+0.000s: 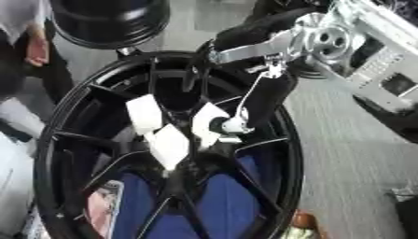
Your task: Pull the pin out of the wheel hub.
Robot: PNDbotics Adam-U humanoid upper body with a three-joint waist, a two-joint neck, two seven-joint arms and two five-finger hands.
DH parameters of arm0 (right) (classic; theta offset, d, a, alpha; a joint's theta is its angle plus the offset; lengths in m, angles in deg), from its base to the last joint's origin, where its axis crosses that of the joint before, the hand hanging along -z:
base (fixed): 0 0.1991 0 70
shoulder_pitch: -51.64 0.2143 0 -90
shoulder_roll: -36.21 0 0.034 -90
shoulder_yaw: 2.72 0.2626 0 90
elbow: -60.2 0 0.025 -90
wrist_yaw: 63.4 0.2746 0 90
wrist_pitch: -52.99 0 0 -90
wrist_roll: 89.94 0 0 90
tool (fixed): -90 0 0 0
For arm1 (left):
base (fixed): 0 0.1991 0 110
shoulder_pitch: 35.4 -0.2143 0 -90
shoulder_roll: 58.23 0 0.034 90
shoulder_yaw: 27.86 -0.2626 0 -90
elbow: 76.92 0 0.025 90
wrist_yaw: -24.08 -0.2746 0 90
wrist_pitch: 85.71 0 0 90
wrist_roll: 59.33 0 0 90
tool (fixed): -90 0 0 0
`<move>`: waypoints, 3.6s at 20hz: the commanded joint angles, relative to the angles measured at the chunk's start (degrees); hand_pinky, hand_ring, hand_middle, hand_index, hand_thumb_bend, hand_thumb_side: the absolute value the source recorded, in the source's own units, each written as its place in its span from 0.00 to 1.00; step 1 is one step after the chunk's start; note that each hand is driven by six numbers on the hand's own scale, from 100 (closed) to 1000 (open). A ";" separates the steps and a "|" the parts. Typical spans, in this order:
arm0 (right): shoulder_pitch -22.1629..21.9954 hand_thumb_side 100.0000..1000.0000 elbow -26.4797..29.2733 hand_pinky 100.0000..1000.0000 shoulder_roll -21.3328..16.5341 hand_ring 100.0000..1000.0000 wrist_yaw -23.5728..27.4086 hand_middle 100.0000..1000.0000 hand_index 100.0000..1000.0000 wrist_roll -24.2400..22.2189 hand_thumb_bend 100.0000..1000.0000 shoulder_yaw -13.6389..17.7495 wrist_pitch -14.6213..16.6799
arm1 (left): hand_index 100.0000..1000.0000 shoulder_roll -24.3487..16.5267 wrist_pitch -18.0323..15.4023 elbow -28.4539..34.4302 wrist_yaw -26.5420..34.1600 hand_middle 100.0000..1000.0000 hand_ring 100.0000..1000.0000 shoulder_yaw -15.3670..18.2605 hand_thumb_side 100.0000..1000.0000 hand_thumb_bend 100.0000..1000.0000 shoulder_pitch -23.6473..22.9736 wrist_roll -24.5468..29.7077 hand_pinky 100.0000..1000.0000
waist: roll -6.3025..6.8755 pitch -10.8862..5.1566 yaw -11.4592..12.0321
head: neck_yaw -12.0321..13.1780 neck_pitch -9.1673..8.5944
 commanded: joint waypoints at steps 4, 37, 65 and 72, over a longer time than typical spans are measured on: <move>0.44 0.13 -0.92 0.92 -1.01 0.91 0.52 0.88 0.86 -0.55 0.32 0.85 1.50 | 0.77 -0.52 -0.13 0.97 0.41 0.44 0.69 0.60 0.69 0.00 0.84 -0.09 0.63 | 0.00 -0.74 0.22 | -0.05 -0.68; -1.83 0.08 -5.06 0.91 -0.25 0.89 0.23 0.84 0.82 0.69 0.34 0.55 4.06 | 0.77 -0.09 -0.07 0.97 0.87 0.44 0.69 1.00 0.69 0.00 1.19 -0.15 0.63 | -0.44 0.69 1.29 | -0.37 -0.78; -4.52 0.10 -5.56 0.88 -1.27 0.77 5.37 0.58 0.54 2.65 0.07 1.00 2.15 | 0.77 0.17 -0.27 0.97 0.67 0.44 0.69 1.45 0.69 0.00 1.13 -0.61 0.63 | -0.94 0.66 1.60 | -0.58 0.02; -4.05 0.12 -4.33 0.86 -1.96 0.73 5.64 0.52 0.49 7.30 0.00 2.16 0.33 | 0.77 0.14 -0.19 0.97 0.63 0.44 0.69 1.48 0.69 0.00 0.94 -0.59 0.63 | -0.93 0.35 1.27 | -0.45 -0.18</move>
